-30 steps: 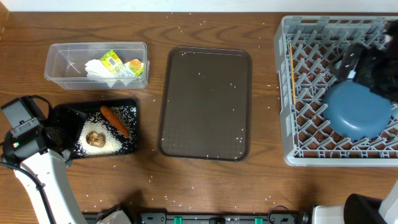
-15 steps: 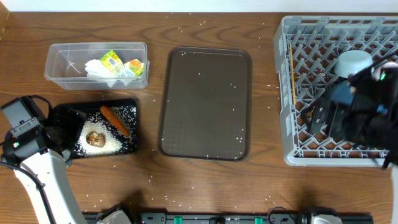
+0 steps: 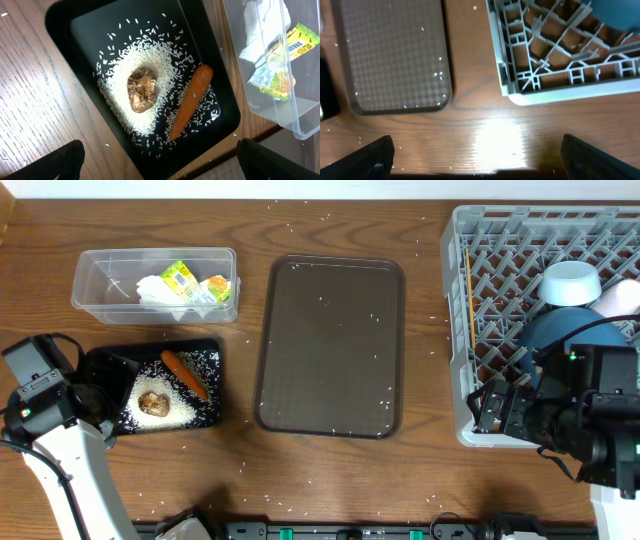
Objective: Sort waste into correct bins and load items into the dishwasher rack
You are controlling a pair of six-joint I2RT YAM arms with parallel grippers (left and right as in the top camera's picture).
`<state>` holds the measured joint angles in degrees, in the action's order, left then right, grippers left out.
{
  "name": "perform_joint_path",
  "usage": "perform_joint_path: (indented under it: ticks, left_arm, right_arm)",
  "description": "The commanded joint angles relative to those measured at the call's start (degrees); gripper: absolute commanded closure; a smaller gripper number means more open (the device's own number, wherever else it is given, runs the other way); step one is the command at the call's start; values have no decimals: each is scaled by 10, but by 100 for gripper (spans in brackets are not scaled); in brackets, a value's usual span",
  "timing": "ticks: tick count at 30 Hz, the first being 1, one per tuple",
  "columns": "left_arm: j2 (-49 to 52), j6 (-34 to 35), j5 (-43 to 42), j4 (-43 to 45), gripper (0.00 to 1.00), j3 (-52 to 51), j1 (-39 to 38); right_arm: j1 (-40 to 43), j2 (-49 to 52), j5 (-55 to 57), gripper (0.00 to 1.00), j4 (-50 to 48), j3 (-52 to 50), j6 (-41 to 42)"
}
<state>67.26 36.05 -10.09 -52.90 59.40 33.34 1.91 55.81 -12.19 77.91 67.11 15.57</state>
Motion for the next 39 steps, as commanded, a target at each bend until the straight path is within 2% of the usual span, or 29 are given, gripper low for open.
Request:
perform_joint_path:
  ticks: [1, 23, 26, 29, 33, 39]
  left_arm:
    - [-3, 2, 7, -2, 2, -3, 3]
    - [-3, 2, 7, -2, 2, -3, 3]
    - [-3, 2, 7, -2, 3, -3, 3]
    - [-3, 3, 7, -2, 2, -3, 3]
    - [-3, 3, 7, -2, 2, -3, 3]
    - [-3, 2, 7, -2, 2, -3, 3]
  right_arm:
    - [-8, 6, 0, 1, -3, -5, 7]
    - [-9, 12, 19, 1, -9, -5, 7]
    - [-9, -6, 18, 1, -59, -23, 3]
    - [-9, -49, -3, 1, -135, -73, -37]
    - [-9, -130, -55, 1, -245, -172, -93]
    - [-9, -267, -100, 1, -415, -337, -120]
